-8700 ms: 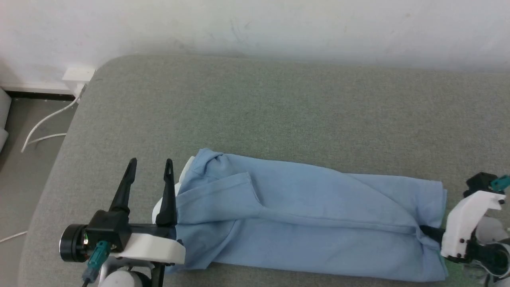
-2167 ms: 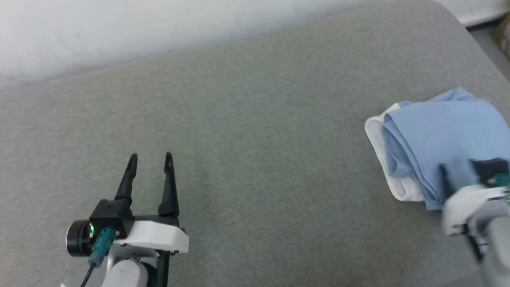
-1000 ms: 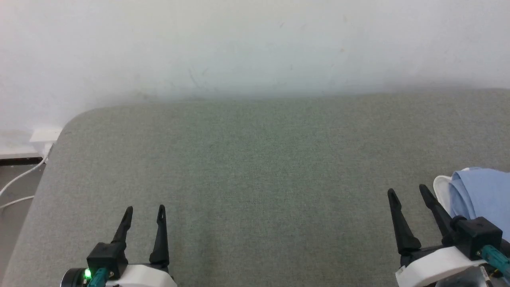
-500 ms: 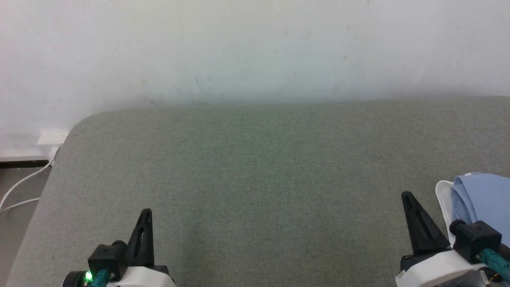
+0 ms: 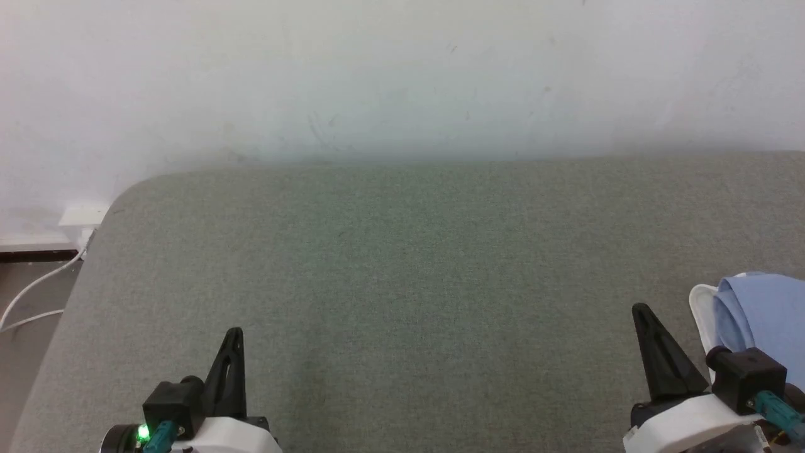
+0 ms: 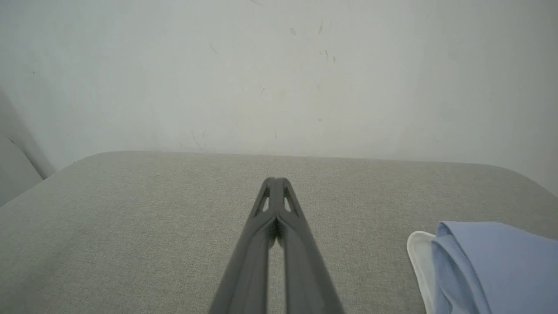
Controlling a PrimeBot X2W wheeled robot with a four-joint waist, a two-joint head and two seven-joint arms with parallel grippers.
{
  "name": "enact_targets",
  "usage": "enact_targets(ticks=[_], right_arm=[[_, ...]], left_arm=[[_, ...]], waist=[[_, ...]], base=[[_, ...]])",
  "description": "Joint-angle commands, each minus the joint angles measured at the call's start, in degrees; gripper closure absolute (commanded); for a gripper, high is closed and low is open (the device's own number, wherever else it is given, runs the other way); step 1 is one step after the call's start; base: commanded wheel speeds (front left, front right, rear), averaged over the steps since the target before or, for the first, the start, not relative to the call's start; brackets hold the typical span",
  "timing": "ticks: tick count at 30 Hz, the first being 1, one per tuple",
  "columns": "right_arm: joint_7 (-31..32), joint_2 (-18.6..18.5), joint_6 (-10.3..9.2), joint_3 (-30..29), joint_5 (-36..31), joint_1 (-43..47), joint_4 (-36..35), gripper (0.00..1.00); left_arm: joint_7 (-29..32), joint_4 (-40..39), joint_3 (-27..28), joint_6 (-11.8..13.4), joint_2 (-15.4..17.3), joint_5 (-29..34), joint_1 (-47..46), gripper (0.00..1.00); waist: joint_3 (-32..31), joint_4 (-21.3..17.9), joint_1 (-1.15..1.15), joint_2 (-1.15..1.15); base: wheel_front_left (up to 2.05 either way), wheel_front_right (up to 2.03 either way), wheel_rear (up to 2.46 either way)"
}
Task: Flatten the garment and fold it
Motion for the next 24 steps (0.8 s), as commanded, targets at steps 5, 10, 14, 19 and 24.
enact_targets(ticks=[5,10,14,19,24], right_arm=[[0.26,0.05,-0.02,0.01,-0.7,-1.34,0.52,1.0],[0.32,0.07,-0.03,0.02,-1.01,-1.68,0.82,1.0],[0.37,0.07,-0.03,0.03,-1.26,-1.96,1.06,1.0],[0.43,0.09,-0.04,0.05,-1.57,-2.31,1.36,1.0],[0.49,0.1,-0.04,0.06,-1.88,-2.65,1.66,1.0]], left_arm=[[0.75,-0.44,0.87,-0.72,-0.72,1.42,-0.83,1.0],[1.33,-0.64,1.34,-1.1,-1.18,2.16,-1.01,1.0],[1.79,-0.79,1.73,-1.41,-1.55,2.74,-1.16,1.0],[2.38,-0.99,2.21,-1.8,-2.01,3.49,-1.34,1.0],[2.96,-1.18,2.69,-2.19,-2.47,4.23,-1.52,1.0]], waist=[[0.1,0.07,0.0,0.0],[0.19,0.14,0.0,0.0],[0.27,0.2,0.0,0.0],[0.36,0.26,0.0,0.0],[0.46,0.33,0.0,0.0]], base=[[0.0,0.0,0.0],[0.0,0.0,0.0],[0.0,0.0,0.0],[0.0,0.0,0.0],[0.0,0.0,0.0]])
